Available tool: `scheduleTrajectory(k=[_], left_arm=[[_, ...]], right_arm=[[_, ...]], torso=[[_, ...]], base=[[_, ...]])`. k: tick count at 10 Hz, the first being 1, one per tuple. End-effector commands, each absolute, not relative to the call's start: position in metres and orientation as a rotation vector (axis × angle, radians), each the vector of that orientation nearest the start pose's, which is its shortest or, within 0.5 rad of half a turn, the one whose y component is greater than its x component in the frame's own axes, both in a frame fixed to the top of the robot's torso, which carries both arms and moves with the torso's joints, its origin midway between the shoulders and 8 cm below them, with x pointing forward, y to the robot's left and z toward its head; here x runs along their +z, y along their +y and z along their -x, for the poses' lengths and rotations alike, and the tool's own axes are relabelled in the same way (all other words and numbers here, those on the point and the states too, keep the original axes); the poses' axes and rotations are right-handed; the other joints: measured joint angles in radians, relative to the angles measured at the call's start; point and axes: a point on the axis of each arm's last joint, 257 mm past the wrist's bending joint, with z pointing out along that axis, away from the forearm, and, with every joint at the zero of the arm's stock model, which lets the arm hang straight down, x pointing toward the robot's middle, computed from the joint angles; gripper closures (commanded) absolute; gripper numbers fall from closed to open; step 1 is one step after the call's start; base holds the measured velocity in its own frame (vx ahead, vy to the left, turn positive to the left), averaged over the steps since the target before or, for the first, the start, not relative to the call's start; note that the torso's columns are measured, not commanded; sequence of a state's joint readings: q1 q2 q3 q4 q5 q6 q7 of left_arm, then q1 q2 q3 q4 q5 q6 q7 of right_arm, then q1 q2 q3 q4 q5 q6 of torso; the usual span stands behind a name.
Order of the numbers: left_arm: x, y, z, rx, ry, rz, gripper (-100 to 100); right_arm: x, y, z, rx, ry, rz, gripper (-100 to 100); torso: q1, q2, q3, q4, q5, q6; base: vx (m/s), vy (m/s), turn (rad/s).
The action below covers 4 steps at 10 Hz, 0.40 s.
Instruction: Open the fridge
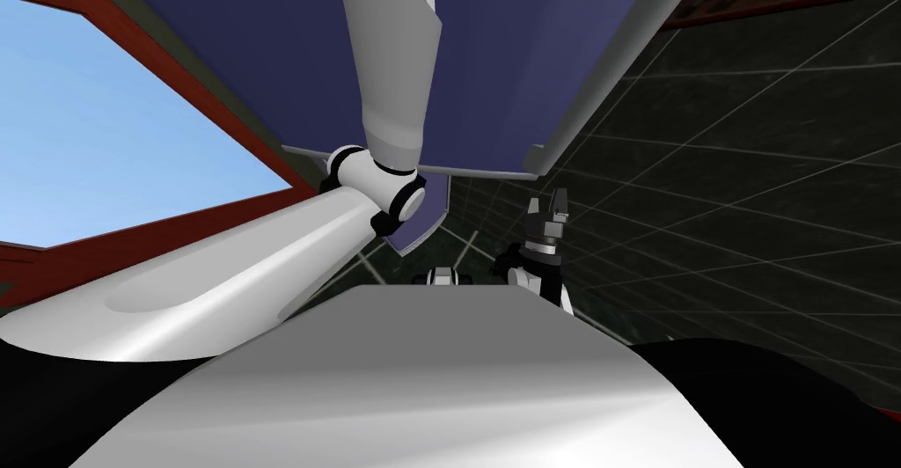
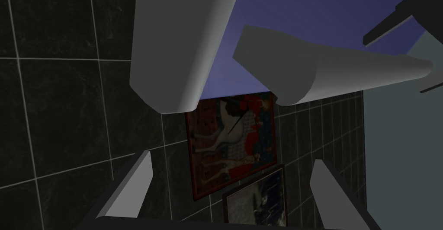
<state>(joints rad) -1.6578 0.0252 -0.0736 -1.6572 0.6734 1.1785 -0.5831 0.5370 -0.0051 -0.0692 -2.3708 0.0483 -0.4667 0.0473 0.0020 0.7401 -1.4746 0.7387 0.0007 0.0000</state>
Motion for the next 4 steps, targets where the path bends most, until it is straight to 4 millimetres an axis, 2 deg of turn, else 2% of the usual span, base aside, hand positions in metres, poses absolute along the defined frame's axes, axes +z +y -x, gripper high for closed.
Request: scheduleTrajectory(k=[1, 4], left_arm=[[0.3692, -0.2205, -0.3455, -1.412, 1.545, -0.404, 0], [0.3693, -0.2205, -0.3455, -1.412, 1.545, -0.404, 0]], right_arm=[[0.0476, -0.2948, -0.3255, 1.149, 0.637, -0.576, 0], [0.0476, -0.2948, -0.3255, 1.149, 0.637, -0.576, 0]], torso=[[-0.001, -0.001, -0.001, 0.000, 0.000, 0.000], [-0.002, -0.003, -0.002, -0.001, -0.001, 0.000]], base=[[0.000, 0.000, 0.000], [0.000, 0.000, 0.000]])
